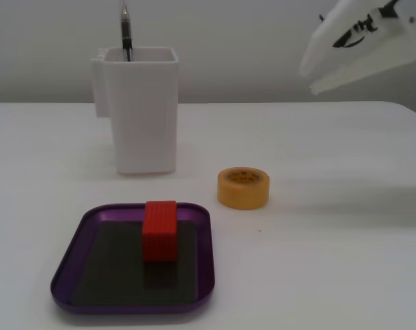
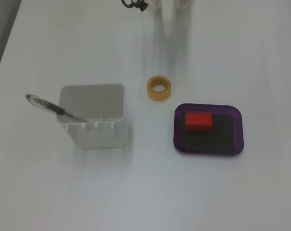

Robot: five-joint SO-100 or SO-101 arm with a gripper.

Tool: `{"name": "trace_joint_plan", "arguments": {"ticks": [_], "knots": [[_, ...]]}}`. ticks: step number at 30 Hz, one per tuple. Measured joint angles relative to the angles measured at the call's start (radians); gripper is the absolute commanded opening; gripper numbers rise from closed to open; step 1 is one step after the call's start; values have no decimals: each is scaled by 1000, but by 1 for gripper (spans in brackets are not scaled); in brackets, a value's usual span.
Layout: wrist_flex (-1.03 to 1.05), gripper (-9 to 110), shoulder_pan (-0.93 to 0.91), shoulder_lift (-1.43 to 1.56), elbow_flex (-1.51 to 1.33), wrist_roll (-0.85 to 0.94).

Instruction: Remove the cube from the box.

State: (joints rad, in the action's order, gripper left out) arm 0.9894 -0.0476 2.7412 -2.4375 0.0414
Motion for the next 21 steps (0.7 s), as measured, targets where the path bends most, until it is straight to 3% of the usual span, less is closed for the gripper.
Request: {"name": "trace_joint_plan", "arguments": {"ticks": [12, 21], "knots": [[130, 26, 213, -1109, 900, 0], [137, 26, 215, -1555, 1223, 0]]}}
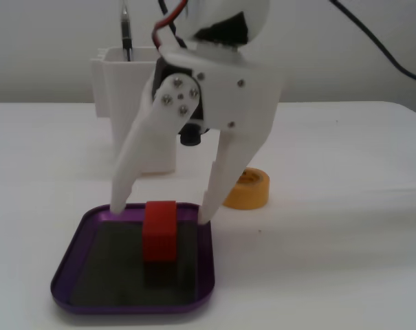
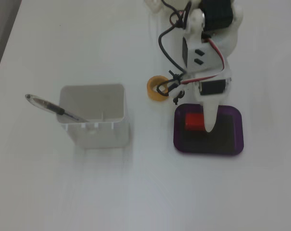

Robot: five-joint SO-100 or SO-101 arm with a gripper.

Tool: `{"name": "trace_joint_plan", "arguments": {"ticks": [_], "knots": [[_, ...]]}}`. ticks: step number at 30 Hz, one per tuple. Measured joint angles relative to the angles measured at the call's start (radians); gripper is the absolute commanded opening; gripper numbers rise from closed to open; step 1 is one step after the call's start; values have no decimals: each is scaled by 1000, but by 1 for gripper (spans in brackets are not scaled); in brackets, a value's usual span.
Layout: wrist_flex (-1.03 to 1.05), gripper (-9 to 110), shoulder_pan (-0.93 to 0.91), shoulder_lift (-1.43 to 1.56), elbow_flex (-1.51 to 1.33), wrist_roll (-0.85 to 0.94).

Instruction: Remove the cube from the box.

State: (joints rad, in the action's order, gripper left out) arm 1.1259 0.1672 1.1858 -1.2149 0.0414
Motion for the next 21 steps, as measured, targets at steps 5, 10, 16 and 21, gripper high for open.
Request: {"name": "trace_joint_plan", "arguments": {"ticks": [5, 10, 16, 21], "knots": [[0, 25, -38, -63, 18, 0], [-3, 25, -84, -72, 18, 2], [-38, 24, -101, -72, 18, 2], [-43, 16, -92, -72, 18, 2]]}}
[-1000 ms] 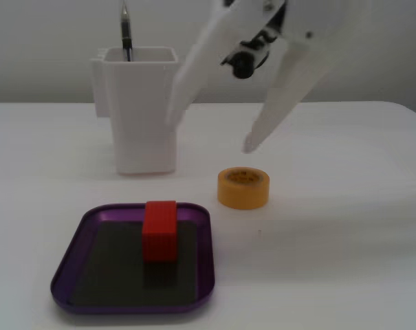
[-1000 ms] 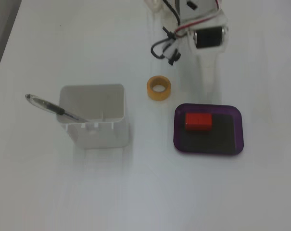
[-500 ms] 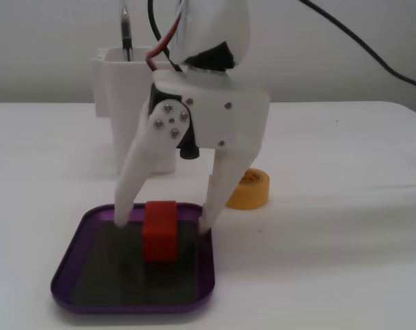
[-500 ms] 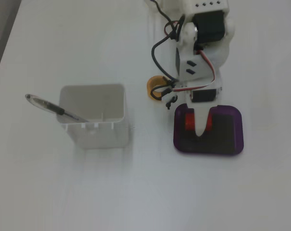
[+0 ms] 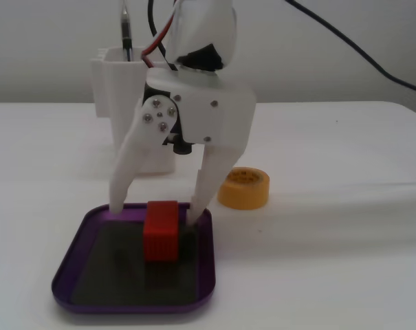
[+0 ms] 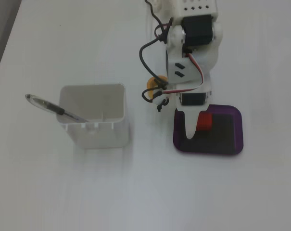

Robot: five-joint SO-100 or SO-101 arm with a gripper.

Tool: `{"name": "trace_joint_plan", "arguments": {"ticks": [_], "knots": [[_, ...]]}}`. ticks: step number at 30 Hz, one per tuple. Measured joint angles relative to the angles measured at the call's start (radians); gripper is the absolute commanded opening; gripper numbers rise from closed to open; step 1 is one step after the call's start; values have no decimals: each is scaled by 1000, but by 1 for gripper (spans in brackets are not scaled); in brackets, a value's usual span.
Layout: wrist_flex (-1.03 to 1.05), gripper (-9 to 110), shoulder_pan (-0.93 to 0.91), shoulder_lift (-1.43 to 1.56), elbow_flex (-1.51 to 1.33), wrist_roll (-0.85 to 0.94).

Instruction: Remove the cube from the box.

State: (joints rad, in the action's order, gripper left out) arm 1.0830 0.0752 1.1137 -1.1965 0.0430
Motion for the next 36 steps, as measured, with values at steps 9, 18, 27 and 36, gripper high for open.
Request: {"name": "trace_joint_plan", "arguments": {"ticks": [9, 18, 27, 36], "knots": [[-21, 6, -2, 0, 0, -2], [-28, -1, 12, 0, 0, -2], [114, -1, 55, 28, 140, -2], [377, -1, 43, 252, 244, -2]]}}
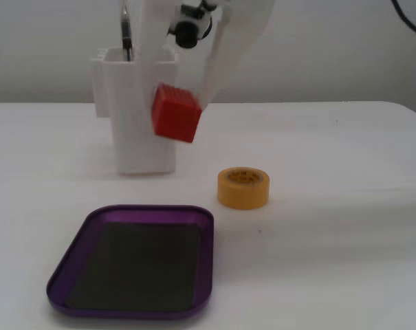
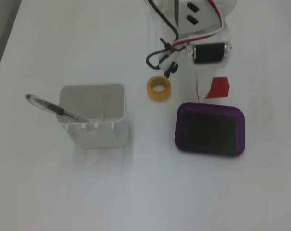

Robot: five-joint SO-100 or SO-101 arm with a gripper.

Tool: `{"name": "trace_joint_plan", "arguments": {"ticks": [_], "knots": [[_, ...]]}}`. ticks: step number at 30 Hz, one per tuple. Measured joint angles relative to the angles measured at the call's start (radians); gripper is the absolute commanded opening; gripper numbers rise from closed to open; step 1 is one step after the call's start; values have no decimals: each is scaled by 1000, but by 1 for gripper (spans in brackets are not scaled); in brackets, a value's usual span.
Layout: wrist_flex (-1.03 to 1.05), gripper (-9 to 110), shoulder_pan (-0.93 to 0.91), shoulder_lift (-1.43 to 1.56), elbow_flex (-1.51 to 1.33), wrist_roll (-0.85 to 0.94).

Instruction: Remove the cube from the box.

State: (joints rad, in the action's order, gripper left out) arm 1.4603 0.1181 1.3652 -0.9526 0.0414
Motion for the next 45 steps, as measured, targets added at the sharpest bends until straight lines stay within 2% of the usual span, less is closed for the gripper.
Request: {"name": "trace_joint_plan", "arguments": {"ticks": [4, 8, 13, 19, 27, 36, 45], "knots": [[66, -1, 0, 118, -71, 6], [64, -1, -2, 245, -285, 2], [-115, -1, -52, 449, -644, 57], [-368, -1, -232, 664, -1083, 192], [-557, -1, -368, 827, -1468, 301], [-735, 0, -370, 881, -1608, 307], [-703, 0, -330, 884, -1606, 258]]}}
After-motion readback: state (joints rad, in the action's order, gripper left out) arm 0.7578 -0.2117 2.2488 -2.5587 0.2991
